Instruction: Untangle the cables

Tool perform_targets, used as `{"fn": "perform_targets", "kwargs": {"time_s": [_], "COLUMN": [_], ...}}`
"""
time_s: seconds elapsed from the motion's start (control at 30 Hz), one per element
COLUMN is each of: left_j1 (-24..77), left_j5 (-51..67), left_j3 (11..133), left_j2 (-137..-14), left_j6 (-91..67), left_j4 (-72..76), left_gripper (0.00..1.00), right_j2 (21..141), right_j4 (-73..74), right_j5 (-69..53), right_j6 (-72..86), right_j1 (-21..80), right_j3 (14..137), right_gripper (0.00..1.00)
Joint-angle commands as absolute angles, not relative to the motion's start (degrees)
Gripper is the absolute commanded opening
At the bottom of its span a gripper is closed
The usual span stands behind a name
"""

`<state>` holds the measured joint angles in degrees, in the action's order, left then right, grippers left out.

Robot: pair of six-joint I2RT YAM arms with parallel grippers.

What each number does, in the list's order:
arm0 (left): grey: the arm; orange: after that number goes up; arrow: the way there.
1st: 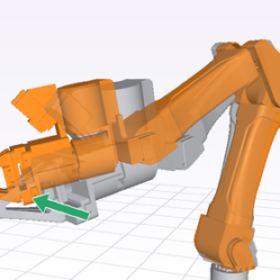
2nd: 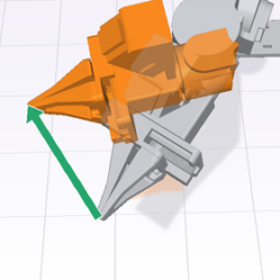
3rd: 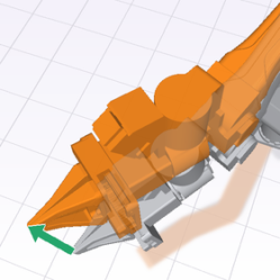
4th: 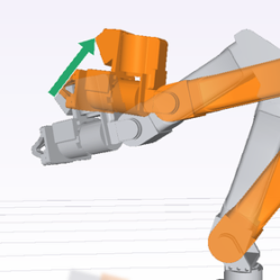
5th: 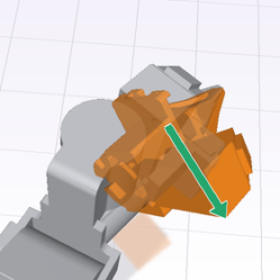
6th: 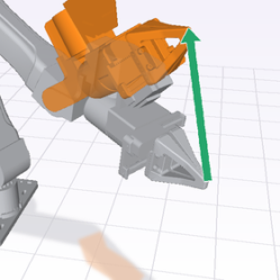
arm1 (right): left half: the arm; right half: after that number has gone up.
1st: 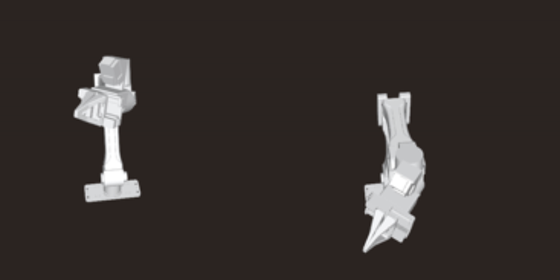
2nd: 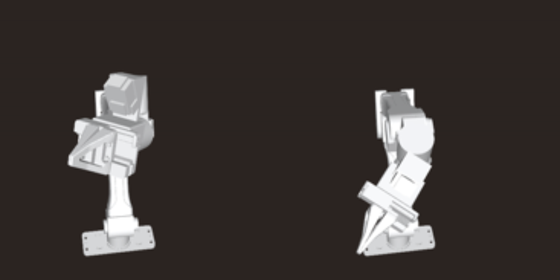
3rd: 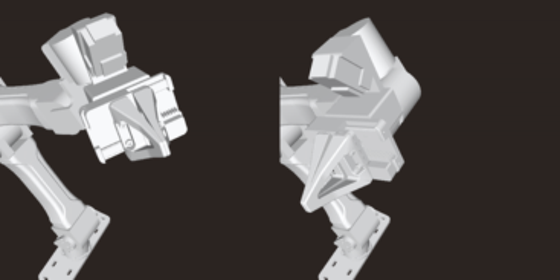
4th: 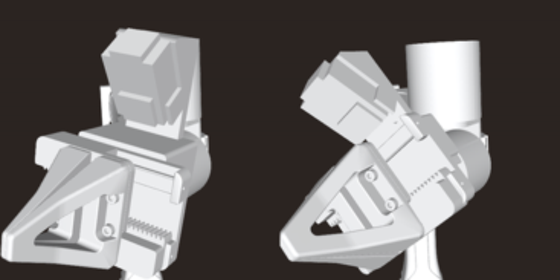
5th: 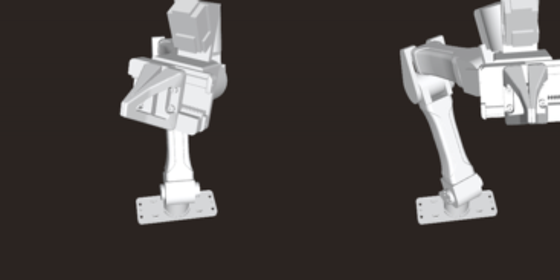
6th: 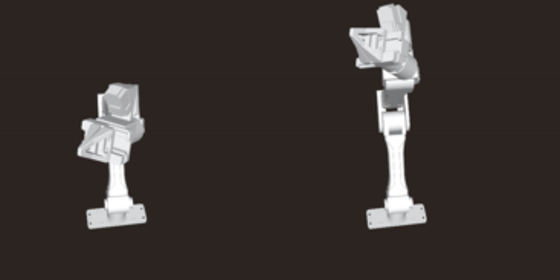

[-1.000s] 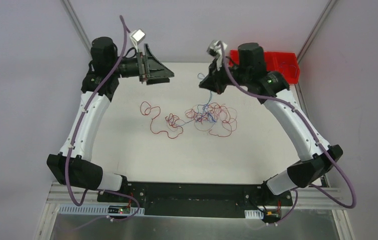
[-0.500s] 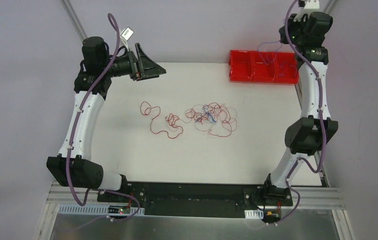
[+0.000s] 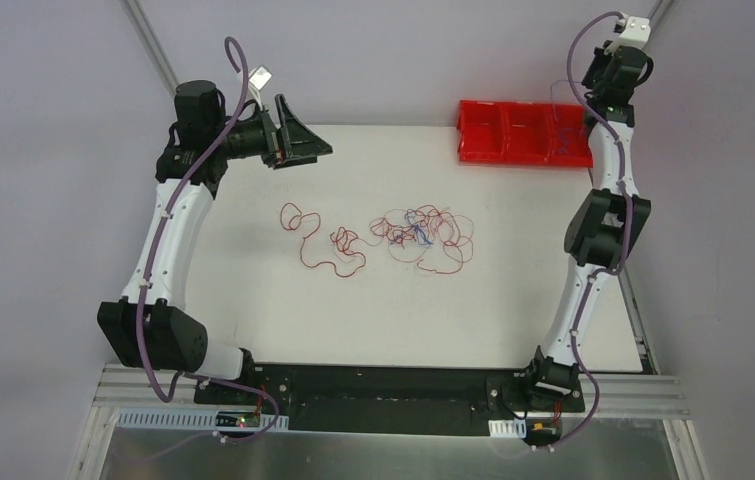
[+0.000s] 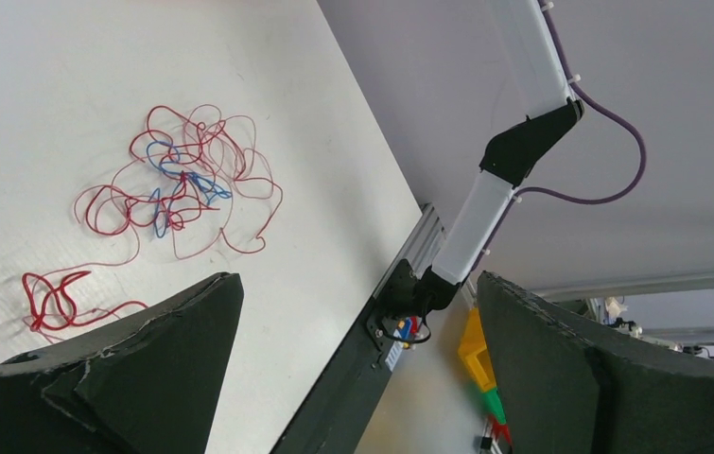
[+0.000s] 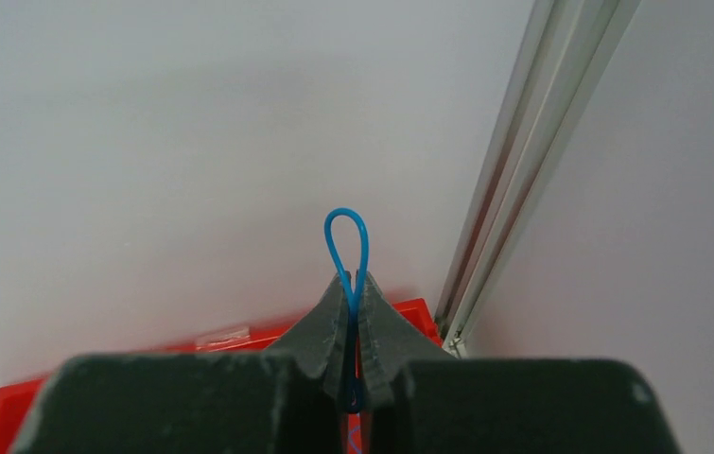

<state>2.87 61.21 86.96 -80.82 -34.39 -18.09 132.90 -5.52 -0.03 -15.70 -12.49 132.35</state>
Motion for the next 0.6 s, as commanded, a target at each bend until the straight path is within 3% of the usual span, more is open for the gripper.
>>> {"fn": "perform_targets", "kwargs": {"time_s": [0.0,0.37,0.57], "left_j1": [1.9,1.5,1.1], "left_j5": [62.0,61.9,62.0], "left_j3": [86.9,87.0,86.6], "left_j2": [-81.4,-83.0,-83.7], "left_j6": [-33.5,-34.5,-34.7], "left_j4": [-17.9,-18.6,-19.0], "left_gripper": [0.99,0.99,0.99], "right_j2": [134.6,142.2,147.1], "right_j4": [-16.5,-23.7,-27.5], "right_j5": [7.9,17.3,19.8], "right_j6": [-18.2,-21.6,-25.4], "right_j1": [-12.0,-11.2,-10.1], "right_j3": [134.1,136.0,138.3], "right_gripper": [0.00,0.08,0.18]}}
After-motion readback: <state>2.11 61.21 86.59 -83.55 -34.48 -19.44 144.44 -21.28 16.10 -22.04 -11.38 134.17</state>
